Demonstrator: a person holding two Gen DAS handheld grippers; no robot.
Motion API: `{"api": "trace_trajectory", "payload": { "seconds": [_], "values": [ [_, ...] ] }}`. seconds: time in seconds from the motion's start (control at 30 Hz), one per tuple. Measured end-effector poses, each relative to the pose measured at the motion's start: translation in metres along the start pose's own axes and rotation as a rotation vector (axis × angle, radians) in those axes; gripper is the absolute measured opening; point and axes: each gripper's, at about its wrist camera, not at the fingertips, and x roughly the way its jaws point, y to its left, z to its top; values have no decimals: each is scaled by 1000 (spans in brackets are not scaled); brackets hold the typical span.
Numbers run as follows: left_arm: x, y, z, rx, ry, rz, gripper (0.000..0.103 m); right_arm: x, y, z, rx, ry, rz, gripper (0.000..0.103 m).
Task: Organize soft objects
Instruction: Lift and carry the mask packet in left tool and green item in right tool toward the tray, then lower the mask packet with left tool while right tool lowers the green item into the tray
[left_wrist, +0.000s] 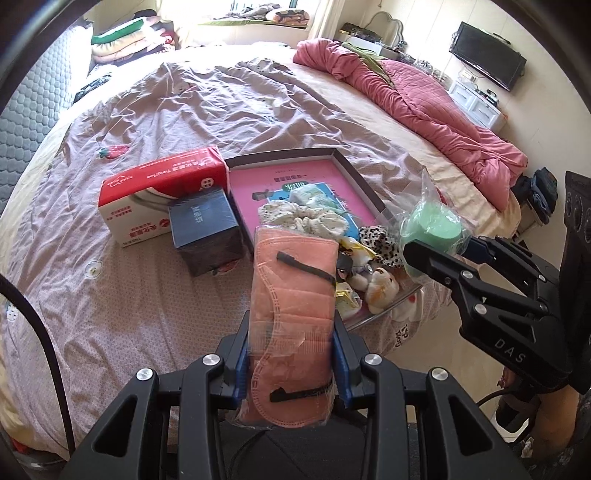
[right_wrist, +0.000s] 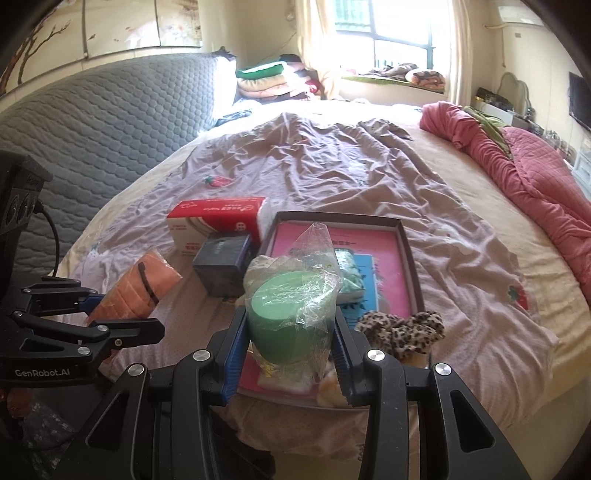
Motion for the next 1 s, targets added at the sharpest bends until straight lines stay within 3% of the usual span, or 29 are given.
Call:
{"api": "trace_trajectory", "payload": {
  "seconds": [0.53,1.0],
  "values": [
    [26,-20,-9,34,67,-21,37,-8,-28,-18,44,6,-33,43],
    [64,-14,10,19,111,-26,37,9,-49,-26,83,46,-52,43]
  ]
}}
